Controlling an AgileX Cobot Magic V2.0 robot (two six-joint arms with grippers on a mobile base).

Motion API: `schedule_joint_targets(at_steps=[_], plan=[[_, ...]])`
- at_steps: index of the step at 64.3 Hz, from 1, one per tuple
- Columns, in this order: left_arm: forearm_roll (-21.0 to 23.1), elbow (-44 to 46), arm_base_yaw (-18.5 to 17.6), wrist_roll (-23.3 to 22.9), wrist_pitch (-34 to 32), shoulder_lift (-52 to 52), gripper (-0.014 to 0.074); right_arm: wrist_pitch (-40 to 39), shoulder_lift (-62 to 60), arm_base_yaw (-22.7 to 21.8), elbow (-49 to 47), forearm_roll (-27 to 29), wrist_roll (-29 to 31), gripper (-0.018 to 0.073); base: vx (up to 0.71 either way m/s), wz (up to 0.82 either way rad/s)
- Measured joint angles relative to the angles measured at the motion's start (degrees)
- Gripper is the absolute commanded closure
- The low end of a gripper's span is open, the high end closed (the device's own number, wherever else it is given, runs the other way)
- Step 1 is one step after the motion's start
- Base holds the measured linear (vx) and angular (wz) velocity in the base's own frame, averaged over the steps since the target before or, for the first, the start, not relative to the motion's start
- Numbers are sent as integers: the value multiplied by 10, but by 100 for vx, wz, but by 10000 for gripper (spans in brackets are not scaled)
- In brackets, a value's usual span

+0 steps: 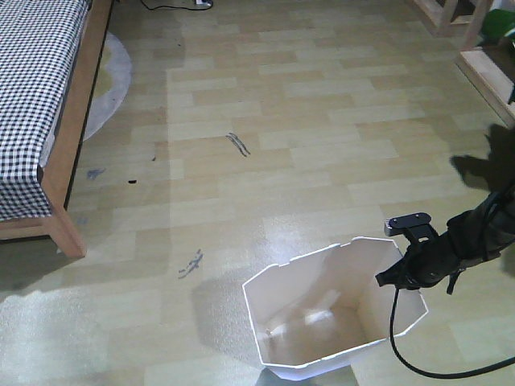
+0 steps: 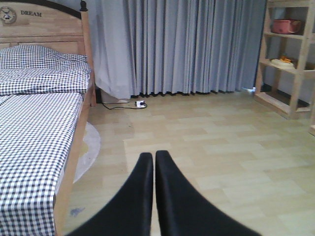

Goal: Move trash bin to bedside with robot
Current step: 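Turn the base toward the bed carrying the bin in the right gripper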

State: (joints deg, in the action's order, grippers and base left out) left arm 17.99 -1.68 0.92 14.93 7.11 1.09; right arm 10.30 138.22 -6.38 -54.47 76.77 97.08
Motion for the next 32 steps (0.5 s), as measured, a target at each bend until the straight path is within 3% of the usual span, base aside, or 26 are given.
schedule_joint_targets(at_steps=[32], plan=[[0,0,0,0,0,0,602,5,0,1,0,0,0,562,43,15]])
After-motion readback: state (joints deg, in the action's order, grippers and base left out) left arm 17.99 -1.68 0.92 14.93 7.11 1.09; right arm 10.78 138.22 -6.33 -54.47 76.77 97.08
